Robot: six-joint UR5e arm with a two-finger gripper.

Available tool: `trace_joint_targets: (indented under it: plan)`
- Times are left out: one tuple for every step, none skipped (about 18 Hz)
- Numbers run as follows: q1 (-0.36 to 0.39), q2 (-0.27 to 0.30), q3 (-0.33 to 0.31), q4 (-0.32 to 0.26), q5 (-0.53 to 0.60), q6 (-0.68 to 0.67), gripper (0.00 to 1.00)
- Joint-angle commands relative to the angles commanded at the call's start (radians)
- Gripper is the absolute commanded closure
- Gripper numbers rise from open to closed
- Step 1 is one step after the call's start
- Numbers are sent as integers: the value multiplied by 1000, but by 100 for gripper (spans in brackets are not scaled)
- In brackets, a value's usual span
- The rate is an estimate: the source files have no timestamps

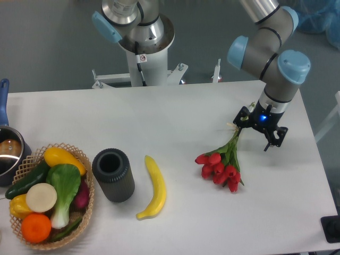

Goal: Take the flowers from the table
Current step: 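Move the open gripper toward the stems of the red tulip bunch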

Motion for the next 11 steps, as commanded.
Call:
trace_joint_targets:
  plan:
    - [-2, 2, -6, -9, 0, 2, 0]
    - [-5, 2, -15, -17, 0, 2, 0]
    - [-6, 2, -15, -25, -2, 2, 0]
    - [-8, 2, -14, -44, -8, 3, 0]
    - [-6, 2, -11, -67, -21, 12, 0]
    - [-6, 3, -9, -89, -35, 18, 0]
    - [-8, 5, -9, -97, -38, 21, 0]
    - [-11, 5, -12, -97, -38, 22, 0]
    - [-11, 6, -14, -100, -38, 23, 0]
    - [-9, 5, -14, -114, -38, 29, 0]
    - [-8, 5, -12, -129, -40, 37, 0]
